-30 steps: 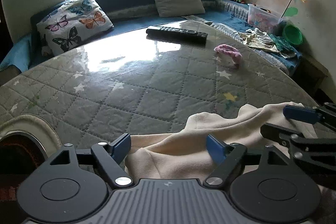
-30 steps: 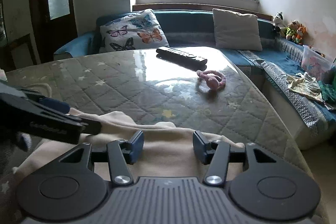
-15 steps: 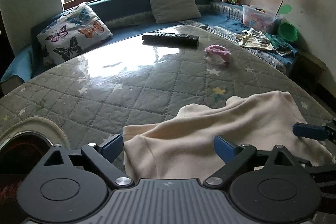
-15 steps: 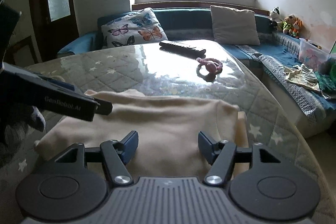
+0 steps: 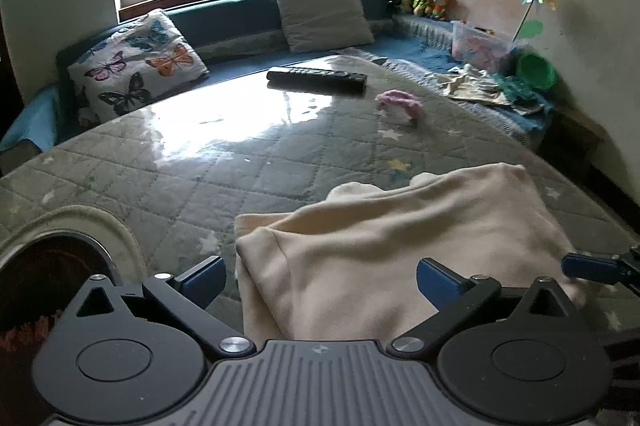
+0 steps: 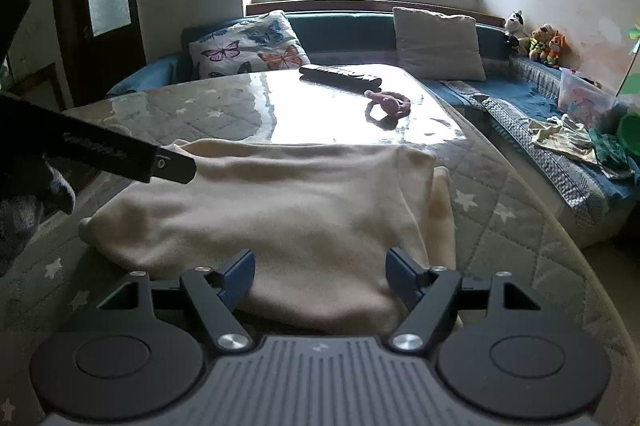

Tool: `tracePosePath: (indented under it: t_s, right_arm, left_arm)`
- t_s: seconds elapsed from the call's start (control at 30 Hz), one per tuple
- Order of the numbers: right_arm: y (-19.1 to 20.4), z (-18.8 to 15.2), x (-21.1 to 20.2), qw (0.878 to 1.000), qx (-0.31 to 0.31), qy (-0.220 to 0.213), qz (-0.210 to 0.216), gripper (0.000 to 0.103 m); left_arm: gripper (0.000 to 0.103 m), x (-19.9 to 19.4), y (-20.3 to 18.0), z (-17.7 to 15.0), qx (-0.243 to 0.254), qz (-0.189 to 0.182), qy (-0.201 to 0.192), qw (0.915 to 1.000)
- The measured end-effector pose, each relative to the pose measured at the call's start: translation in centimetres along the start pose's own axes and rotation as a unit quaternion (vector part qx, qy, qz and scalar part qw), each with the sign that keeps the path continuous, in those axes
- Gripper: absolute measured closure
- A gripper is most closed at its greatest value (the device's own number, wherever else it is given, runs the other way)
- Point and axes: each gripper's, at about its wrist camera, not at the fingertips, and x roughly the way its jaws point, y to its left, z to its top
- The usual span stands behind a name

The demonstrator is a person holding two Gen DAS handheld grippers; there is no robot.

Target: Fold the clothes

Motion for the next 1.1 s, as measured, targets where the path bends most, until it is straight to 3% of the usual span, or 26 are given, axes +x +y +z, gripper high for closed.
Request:
tracePosePath:
  t_s: [0.27,0.5,1.1]
  right_arm:
    - [-1.0,0.1,-0.8,1.000,0.020,-0.014,-0.019,0.025]
    - [-1.3,-0.7,0.4,0.999,0.023,0.009,-0.032,0.025]
    - [0.9,0.7,0.0,1.000,-0.002,-0.013,-0.016,0.018]
  left_arm:
    - [0.000,-0.6,0.0,-1.0,-0.005,0.004,0.008,1.0000]
    - [0.000,-0.8,0.3,-2.0,-0.002,0.010,0.014,0.9998]
    - [0.000,-1.9,1.1,-3.5,-0.015,0.017,0.012,0.9997]
